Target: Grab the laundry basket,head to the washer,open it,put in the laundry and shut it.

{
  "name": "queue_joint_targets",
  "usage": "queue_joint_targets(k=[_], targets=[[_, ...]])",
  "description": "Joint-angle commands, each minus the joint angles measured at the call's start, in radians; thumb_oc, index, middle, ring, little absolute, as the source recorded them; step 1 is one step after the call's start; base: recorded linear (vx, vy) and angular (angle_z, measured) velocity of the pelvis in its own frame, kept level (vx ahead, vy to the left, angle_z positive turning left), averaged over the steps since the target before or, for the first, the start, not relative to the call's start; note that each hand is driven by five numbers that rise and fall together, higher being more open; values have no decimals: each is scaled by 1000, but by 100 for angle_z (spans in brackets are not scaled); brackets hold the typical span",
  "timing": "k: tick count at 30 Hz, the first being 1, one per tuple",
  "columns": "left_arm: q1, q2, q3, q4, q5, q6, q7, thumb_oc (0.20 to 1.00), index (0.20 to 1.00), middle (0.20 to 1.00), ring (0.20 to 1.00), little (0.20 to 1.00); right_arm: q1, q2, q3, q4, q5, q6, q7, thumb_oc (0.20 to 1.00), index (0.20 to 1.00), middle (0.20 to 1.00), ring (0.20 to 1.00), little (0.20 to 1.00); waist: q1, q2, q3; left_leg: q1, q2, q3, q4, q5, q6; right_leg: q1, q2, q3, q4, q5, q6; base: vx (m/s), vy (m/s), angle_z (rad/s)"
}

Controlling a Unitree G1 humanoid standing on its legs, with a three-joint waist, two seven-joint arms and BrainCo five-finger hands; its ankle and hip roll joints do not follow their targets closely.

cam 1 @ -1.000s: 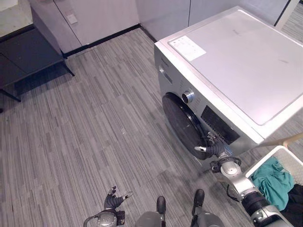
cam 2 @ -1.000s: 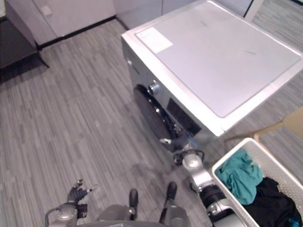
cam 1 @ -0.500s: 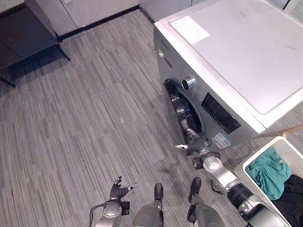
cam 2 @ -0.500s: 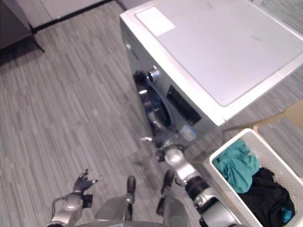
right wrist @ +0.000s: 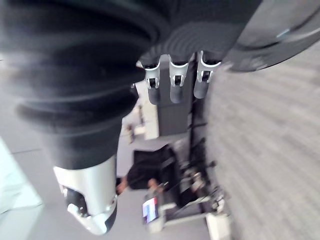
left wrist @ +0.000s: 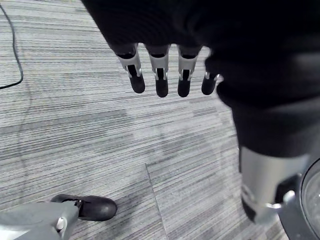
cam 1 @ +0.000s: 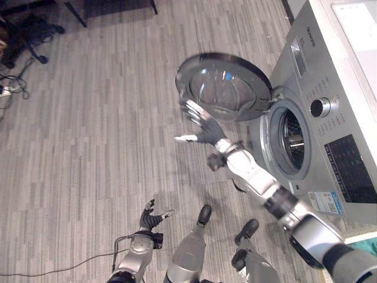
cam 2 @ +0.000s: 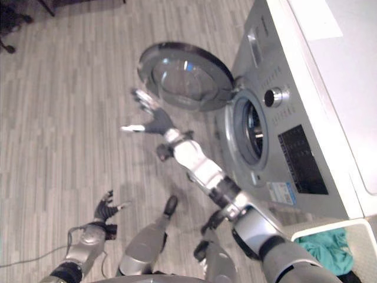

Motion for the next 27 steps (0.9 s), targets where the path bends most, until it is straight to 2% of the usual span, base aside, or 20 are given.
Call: queue_joint_targets(k=[1, 3, 4, 5, 6, 9, 10, 11, 14, 17, 21, 27], targets=[[-53, -10, -12, -32, 51, -22, 25, 1000, 1000, 1000, 1000, 1000, 116, -42, -28, -122, -140, -24, 17, 1000, 1000, 1000, 1000, 1000, -72, -8, -2, -24, -13, 77, 2, -26, 25, 26, -24, 72, 30, -120, 88, -20, 46, -33], [-63, -14, -9, -44, 59, -21, 26, 1000, 1000, 1000, 1000, 1000, 169, -62, -42, -139, -158, -22, 30, 1000, 1000, 1000, 1000, 1000, -87, -11, 0, -25, -12, 85, 2, -28, 25, 21, -24, 79, 30, -117, 89, -13, 35, -44], [-93, -12, -5, -77, 82, -24, 37, 1000, 1000, 1000, 1000, 1000, 268, -121, -75, -158, -232, -16, 38, 1000, 1000, 1000, 1000, 1000, -127, -14, 7, -26, -9, 108, 3, -33, 26, 6, -23, 100, 32, -112, 91, -18, 53, -46], [-111, -10, -4, -84, 97, -24, 45, 1000, 1000, 1000, 1000, 1000, 301, -141, -84, -166, -259, -19, 39, 1000, 1000, 1000, 1000, 1000, -143, -16, 10, -26, -9, 117, 3, -35, 28, -1, -23, 111, 33, -110, 92, -40, 78, -63], [-163, 6, -1, -103, 137, -23, 60, 1000, 1000, 1000, 1000, 1000, 352, -209, -119, -186, -384, -24, 22, 1000, 1000, 1000, 1000, 1000, -181, -17, 20, -33, -6, 140, 6, -39, 29, -23, -23, 132, 37, -108, 94, -42, 58, -53], [-246, 29, -7, -95, 171, -24, 88, 1000, 1000, 1000, 1000, 1000, 392, -256, -146, -189, -429, -32, 8, 1000, 1000, 1000, 1000, 1000, -220, -21, 29, -50, -2, 156, 11, -39, 30, -52, -26, 150, 46, -105, 95, -42, 38, -55], [-404, 87, -7, -10, 181, -13, 132, 1000, 1000, 1000, 1000, 1000, 467, -314, -196, -196, -432, -40, 8, 1000, 1000, 1000, 1000, 1000, -283, -26, 40, -79, 0, 183, 12, -35, 32, -99, -27, 176, 58, -97, 97, -57, 52, -37], [-406, 86, -8, -9, 181, -14, 132, 1000, 1000, 1000, 1000, 1000, 468, -314, -197, -197, -432, -39, 9, 1000, 1000, 1000, 1000, 1000, -282, -26, 40, -80, 0, 184, 12, -35, 32, -101, -27, 177, 59, -97, 97, -53, 58, -24], [-583, 194, -1, 161, 198, 6, 153, 1000, 1000, 1000, 1000, 1000, 505, -363, -236, -194, -434, -53, 7, 1000, 1000, 1000, 1000, 1000, -338, -32, 46, -98, 4, 213, 4, -31, 40, -141, -24, 197, 66, -85, 107, -18, 51, -45], [-680, 275, 10, 289, 203, 22, 156, 1000, 1000, 1000, 1000, 1000, 541, -395, -282, -217, -410, -67, 9, 1000, 1000, 1000, 1000, 1000, -368, -35, 51, -101, 6, 237, -2, -32, 42, -165, -20, 218, 70, -76, 113, 10, 69, -36], [-709, 344, 46, 435, 218, 51, 142, 1000, 1000, 1000, 1000, 1000, 590, -398, -333, -236, -369, -77, 20, 1000, 1000, 1000, 1000, 1000, -391, -42, 56, -89, 4, 266, -5, -40, 43, -171, -14, 244, 68, -68, 118, 36, 71, -38], [-680, 407, 91, 498, 247, 73, 124, 1000, 1000, 1000, 1000, 1000, 648, -397, -391, -282, -308, -89, 41, 1000, 1000, 1000, 1000, 1000, -400, -46, 53, -80, 0, 272, -4, -51, 46, -165, -15, 254, 62, -62, 120, 41, 47, -11]])
